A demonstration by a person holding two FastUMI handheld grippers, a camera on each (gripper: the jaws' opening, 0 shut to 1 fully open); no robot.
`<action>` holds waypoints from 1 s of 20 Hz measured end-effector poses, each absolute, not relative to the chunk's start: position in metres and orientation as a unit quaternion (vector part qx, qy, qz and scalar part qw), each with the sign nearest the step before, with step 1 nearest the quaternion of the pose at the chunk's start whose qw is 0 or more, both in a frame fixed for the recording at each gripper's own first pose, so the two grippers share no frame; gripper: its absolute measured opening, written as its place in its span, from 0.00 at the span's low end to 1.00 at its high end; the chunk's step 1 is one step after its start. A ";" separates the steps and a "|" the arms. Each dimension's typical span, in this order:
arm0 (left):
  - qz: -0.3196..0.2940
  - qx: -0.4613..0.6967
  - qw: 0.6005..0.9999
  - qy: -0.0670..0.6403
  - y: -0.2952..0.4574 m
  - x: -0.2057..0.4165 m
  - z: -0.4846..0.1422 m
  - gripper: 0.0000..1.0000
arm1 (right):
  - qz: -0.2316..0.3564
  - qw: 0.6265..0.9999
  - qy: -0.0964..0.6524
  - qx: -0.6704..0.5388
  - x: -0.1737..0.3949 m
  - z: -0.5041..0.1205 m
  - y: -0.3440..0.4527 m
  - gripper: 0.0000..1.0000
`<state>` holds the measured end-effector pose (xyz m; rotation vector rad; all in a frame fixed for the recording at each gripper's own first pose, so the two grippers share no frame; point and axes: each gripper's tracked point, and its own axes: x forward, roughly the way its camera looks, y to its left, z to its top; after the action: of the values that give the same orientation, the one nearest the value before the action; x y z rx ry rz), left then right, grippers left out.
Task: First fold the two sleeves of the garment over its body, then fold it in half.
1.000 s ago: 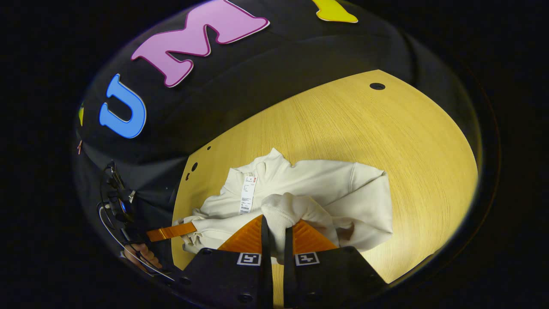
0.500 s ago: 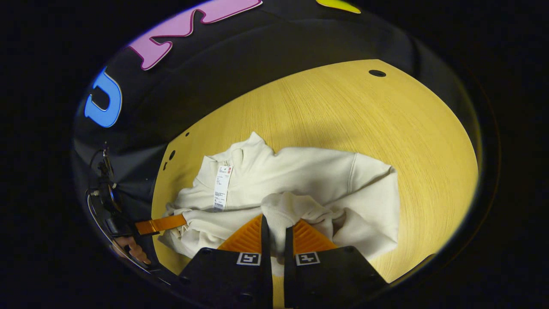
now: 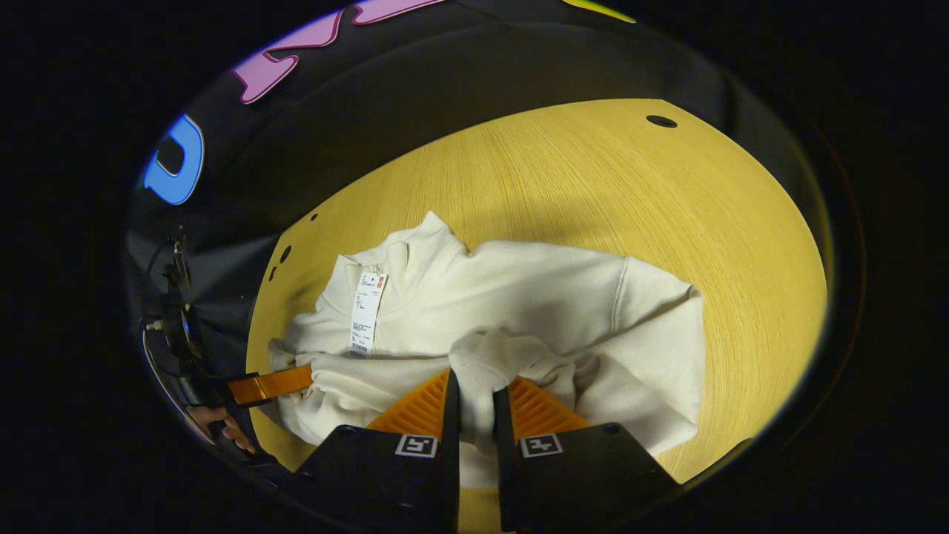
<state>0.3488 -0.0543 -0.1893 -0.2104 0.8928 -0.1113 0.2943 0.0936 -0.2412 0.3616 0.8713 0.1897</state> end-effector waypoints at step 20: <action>-0.046 -0.088 0.935 0.341 -0.042 0.301 -0.119 0.80 | 0.118 0.900 0.355 0.226 0.259 -0.158 0.076 0.76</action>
<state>0.3011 -0.0423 -0.1191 -0.1805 0.6972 -0.0943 0.2587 0.0755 -0.1578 0.4679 0.7342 0.2444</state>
